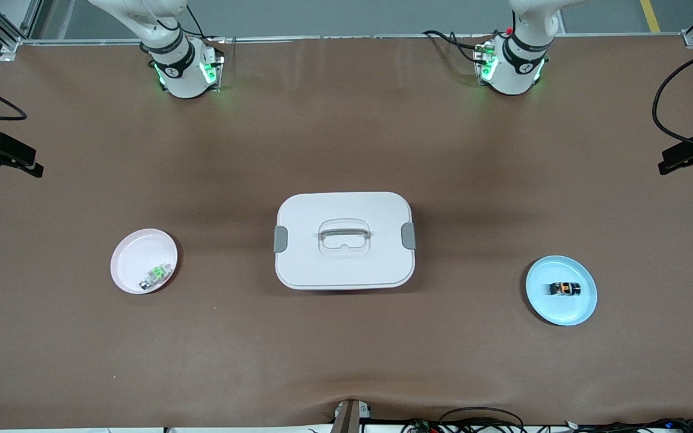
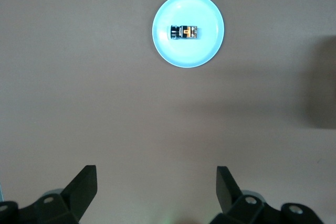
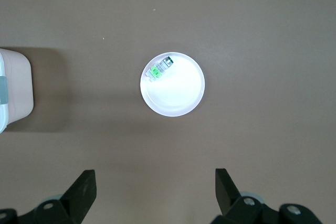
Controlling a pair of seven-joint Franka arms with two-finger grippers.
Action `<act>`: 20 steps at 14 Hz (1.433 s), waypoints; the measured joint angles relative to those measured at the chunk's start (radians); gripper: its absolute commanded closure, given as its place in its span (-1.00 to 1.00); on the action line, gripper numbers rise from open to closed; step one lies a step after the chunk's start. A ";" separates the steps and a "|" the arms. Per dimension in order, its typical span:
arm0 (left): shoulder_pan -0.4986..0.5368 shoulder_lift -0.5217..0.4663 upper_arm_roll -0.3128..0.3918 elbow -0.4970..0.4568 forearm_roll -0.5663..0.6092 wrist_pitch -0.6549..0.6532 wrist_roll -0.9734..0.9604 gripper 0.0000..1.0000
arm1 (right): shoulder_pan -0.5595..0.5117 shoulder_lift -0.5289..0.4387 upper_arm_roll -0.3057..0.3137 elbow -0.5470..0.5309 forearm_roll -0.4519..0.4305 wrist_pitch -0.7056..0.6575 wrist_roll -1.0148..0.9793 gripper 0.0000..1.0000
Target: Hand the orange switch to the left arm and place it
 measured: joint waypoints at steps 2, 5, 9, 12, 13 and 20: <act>-0.003 0.000 -0.002 0.000 0.000 -0.001 -0.005 -1.00 | 0.000 -0.001 0.003 0.000 0.000 0.001 0.000 -1.00; -0.006 -0.007 -0.012 0.004 -0.001 0.013 -0.008 -1.00 | 0.005 -0.006 0.009 0.000 0.001 0.001 0.000 -1.00; -0.077 -0.078 0.003 -0.033 -0.002 0.027 -0.105 -1.00 | 0.035 -0.011 0.014 0.000 0.002 0.001 0.000 -1.00; -0.108 -0.129 0.010 -0.075 -0.002 0.027 -0.150 -1.00 | 0.053 -0.012 0.011 0.000 0.001 0.002 0.001 -1.00; -0.108 -0.139 0.013 -0.087 -0.002 0.027 -0.150 -1.00 | 0.058 -0.012 0.001 0.000 0.001 0.002 0.001 -1.00; -0.200 -0.206 0.101 -0.151 -0.037 0.027 -0.129 -1.00 | 0.128 -0.012 -0.089 -0.001 0.001 0.002 0.001 -1.00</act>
